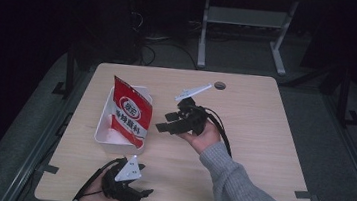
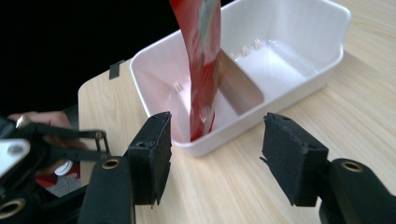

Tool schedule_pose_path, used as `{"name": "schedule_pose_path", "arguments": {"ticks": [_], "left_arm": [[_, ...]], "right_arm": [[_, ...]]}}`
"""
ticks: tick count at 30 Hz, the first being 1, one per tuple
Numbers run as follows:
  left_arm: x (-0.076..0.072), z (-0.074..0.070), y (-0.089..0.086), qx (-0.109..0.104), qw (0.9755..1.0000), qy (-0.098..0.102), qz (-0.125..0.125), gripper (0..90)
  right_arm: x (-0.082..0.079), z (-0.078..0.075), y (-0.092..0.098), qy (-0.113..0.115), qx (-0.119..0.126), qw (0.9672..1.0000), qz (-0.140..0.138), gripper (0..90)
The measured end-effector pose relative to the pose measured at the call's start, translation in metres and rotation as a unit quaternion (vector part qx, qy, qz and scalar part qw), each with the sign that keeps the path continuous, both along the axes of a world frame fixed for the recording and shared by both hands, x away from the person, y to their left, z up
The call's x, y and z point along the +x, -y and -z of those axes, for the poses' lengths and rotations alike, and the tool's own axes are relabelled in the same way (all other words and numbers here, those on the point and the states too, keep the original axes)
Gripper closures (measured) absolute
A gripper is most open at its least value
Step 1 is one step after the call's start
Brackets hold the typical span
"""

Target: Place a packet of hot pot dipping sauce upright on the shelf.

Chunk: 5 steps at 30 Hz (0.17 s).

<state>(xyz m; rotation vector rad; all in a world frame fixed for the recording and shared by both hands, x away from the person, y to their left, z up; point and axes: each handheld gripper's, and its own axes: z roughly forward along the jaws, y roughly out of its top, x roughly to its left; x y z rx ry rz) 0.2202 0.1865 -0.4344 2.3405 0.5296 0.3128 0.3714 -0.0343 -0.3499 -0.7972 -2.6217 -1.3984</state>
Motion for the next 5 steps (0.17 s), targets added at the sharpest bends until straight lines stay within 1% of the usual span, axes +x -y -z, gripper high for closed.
{"name": "schedule_pose_path", "arguments": {"ticks": [5], "left_arm": [[0.000,0.000,0.000,0.001,1.0000,0.001,0.001,21.7]], "right_arm": [[-0.007,0.005,0.019,-0.005,-0.003,0.9999,0.009,39.7]]}}
